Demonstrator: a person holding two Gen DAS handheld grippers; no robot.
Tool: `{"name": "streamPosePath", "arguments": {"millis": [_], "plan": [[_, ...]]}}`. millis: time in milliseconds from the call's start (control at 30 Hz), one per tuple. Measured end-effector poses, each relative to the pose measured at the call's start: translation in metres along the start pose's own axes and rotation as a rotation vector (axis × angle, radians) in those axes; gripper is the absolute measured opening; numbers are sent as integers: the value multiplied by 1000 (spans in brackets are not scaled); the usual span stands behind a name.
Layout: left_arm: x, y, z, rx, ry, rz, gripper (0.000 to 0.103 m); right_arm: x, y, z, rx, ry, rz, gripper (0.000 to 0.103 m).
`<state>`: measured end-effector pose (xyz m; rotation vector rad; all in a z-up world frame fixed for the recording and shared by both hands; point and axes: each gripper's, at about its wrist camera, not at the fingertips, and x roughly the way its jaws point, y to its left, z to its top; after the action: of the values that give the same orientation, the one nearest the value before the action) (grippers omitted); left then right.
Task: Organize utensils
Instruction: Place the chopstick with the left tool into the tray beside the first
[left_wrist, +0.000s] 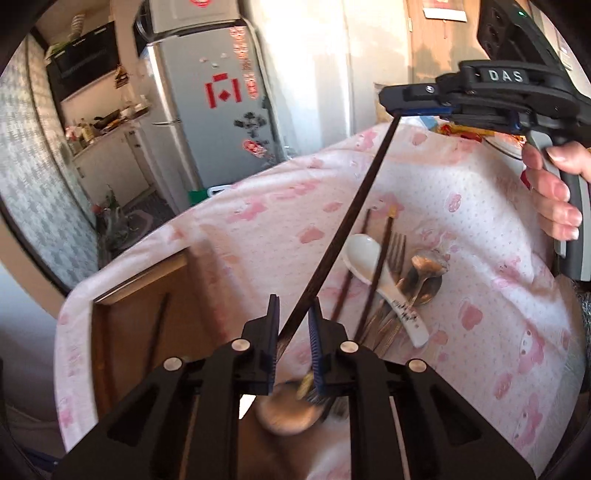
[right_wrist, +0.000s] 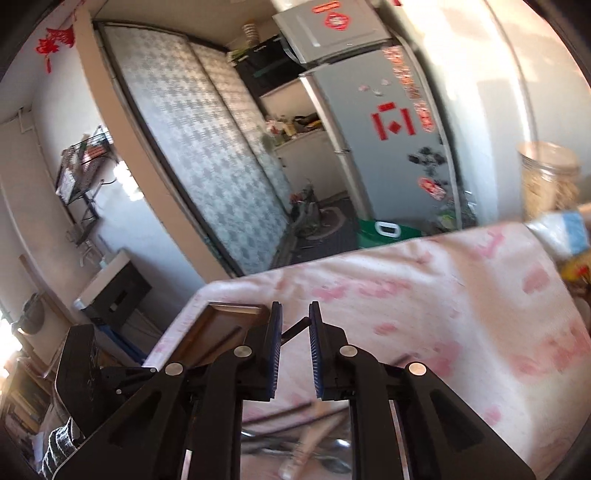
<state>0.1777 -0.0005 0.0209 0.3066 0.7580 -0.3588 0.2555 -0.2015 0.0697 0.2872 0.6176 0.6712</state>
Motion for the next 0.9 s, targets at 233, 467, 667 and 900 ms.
{"name": "streamPosePath", "arguments": {"millis": [233, 467, 667, 900], "plan": [[-19, 46, -35, -83, 35, 59, 15, 61, 48, 1, -37, 84, 59, 14], [-11, 78, -63, -143, 91, 76, 15, 114, 64, -9, -35, 175, 82, 14], [-6, 88, -76, -159, 118, 85, 15, 144, 66, -18, -13, 217, 95, 14], [-5, 94, -87, -154, 140, 111, 15, 174, 72, -28, 9, 262, 110, 14]]}}
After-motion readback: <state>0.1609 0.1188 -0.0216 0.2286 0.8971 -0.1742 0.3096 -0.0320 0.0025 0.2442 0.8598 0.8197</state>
